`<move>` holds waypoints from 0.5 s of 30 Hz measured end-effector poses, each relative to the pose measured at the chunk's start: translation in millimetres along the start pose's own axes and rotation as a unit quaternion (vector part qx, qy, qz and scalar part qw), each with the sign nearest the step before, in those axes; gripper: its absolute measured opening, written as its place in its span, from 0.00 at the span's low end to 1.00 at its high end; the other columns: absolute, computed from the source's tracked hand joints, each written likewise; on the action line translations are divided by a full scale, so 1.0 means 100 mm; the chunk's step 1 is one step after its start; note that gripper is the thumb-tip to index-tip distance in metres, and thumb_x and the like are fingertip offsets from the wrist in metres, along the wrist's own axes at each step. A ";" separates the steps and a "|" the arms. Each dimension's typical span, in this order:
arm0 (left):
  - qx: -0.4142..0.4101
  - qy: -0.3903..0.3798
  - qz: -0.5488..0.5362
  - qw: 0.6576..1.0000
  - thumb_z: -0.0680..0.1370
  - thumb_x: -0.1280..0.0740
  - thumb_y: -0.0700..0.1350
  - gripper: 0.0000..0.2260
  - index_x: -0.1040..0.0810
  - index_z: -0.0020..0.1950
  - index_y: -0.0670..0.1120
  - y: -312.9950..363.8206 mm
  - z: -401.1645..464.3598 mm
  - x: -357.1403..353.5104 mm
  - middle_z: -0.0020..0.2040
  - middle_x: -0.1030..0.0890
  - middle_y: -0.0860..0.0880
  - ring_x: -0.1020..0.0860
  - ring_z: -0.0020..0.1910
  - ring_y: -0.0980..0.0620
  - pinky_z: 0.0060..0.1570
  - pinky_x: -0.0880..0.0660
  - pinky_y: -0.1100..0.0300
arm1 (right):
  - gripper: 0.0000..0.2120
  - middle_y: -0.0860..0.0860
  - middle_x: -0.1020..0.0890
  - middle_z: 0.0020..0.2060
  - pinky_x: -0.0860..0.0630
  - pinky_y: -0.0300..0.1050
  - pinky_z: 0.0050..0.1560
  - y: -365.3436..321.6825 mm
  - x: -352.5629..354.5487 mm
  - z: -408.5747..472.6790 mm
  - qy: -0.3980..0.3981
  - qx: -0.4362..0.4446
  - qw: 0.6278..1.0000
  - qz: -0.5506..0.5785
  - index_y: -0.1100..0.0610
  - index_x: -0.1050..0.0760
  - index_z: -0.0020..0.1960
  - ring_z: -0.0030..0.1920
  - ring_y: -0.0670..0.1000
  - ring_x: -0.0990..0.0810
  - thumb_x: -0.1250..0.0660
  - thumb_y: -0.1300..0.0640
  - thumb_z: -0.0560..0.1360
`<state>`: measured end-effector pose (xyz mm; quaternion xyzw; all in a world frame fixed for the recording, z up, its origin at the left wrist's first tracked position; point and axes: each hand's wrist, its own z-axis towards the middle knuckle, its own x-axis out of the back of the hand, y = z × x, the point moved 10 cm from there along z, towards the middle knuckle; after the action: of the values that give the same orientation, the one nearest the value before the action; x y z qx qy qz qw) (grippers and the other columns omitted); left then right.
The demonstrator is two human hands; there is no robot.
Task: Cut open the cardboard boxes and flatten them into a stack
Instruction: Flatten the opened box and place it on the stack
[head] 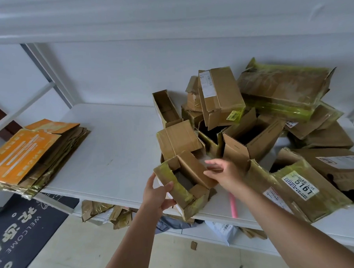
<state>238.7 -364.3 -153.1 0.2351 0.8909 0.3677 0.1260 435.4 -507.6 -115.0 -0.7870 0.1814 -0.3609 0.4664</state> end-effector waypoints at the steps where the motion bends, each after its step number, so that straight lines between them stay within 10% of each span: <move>1: 0.002 0.000 -0.001 1.000 0.75 0.27 0.37 0.34 0.35 0.75 0.59 0.00 0.00 0.00 0.55 0.19 0.41 0.16 0.42 0.35 0.49 0.19 0.39 | 0.17 0.48 0.21 0.56 0.24 0.41 0.57 -0.04 0.00 -0.05 0.027 0.031 0.998 -0.057 0.51 0.21 0.61 0.56 0.46 0.23 0.26 0.61 0.73; 8: 0.003 0.004 -0.020 1.000 0.75 0.27 0.39 0.33 0.35 0.76 0.58 0.01 -0.02 0.01 0.55 0.19 0.44 0.15 0.43 0.37 0.49 0.19 0.39 | 0.17 0.53 0.21 0.56 0.55 0.10 0.44 -0.31 -0.34 -0.35 0.007 0.147 0.968 -0.202 0.58 0.26 0.68 0.49 0.43 0.28 0.37 0.55 0.82; 15: -0.131 0.149 0.177 0.964 0.79 0.31 0.42 0.22 0.30 0.72 0.51 0.25 -0.20 -0.03 0.45 0.22 0.52 0.19 0.42 0.45 0.41 0.18 0.49 | 0.18 0.55 0.21 0.59 0.51 0.10 0.42 -0.21 -0.26 -0.40 -0.002 0.096 0.988 -0.121 0.60 0.26 0.69 0.55 0.46 0.26 0.34 0.59 0.79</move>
<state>242.0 -362.0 -121.3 0.3128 0.7881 0.5281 -0.0456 386.8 -504.8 -94.7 -0.7554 0.0482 -0.4289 0.4930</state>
